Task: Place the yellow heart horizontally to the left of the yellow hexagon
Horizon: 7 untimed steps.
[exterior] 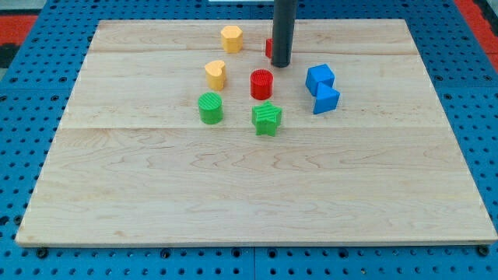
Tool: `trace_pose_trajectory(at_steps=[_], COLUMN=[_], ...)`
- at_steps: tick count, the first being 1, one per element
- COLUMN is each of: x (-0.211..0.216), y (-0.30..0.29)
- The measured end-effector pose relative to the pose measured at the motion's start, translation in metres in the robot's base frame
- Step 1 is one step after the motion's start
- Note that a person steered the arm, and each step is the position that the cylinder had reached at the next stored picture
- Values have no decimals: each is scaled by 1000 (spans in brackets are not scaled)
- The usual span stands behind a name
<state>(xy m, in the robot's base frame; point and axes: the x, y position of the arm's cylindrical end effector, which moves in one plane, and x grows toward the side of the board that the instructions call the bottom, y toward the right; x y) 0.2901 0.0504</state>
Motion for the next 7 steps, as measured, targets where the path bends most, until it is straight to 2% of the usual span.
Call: trace_pose_trajectory(at_steps=[1,2,3,4,5,7], x=[-22,-22,40,81,63,27], y=[3,10,1,-51,-119,-146])
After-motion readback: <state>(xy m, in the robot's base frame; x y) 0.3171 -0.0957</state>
